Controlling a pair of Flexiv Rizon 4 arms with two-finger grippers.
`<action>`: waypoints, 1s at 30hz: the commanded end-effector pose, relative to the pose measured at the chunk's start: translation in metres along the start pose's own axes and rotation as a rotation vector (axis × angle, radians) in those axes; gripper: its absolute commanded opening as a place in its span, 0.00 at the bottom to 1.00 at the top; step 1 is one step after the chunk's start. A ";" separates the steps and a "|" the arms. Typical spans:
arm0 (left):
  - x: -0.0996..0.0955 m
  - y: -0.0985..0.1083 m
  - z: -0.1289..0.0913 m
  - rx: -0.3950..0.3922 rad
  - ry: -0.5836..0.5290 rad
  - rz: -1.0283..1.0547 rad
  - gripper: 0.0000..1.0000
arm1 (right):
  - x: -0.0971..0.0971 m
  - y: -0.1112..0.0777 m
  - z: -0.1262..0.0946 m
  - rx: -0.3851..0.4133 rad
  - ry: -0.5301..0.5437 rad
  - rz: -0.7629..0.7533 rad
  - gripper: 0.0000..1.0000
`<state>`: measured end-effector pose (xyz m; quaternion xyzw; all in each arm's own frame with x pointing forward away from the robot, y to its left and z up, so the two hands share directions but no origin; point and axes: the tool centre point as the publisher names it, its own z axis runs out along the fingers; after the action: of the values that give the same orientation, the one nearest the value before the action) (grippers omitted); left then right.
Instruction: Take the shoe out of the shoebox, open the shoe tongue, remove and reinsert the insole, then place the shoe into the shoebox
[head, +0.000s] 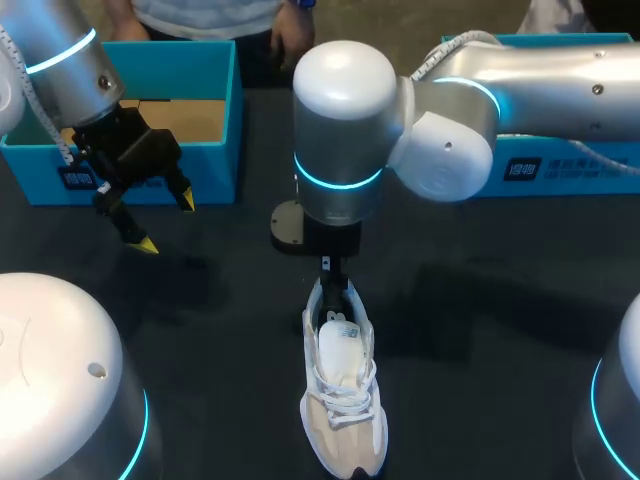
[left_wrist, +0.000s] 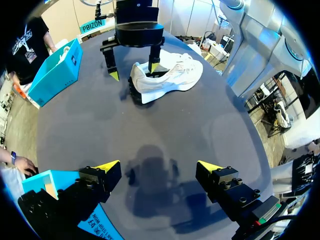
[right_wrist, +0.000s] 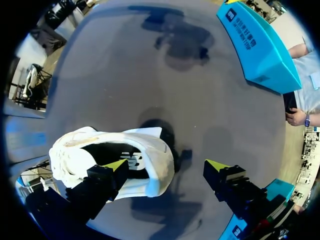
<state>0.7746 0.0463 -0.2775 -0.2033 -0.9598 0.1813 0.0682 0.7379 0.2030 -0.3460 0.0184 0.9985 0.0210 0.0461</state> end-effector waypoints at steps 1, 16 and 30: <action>0.000 0.000 0.000 -0.003 0.000 0.000 1.00 | -0.003 0.000 0.009 -0.008 0.004 -0.002 0.97; 0.000 0.000 0.000 -0.003 0.000 0.000 1.00 | -0.010 -0.003 0.035 -0.004 0.037 -0.012 0.87; 0.000 0.000 0.000 -0.003 0.000 0.000 1.00 | -0.003 -0.006 0.049 -0.007 0.080 0.007 0.14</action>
<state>0.7746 0.0463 -0.2775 -0.2033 -0.9598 0.1813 0.0682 0.7455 0.1981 -0.3918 0.0201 0.9995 0.0239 0.0060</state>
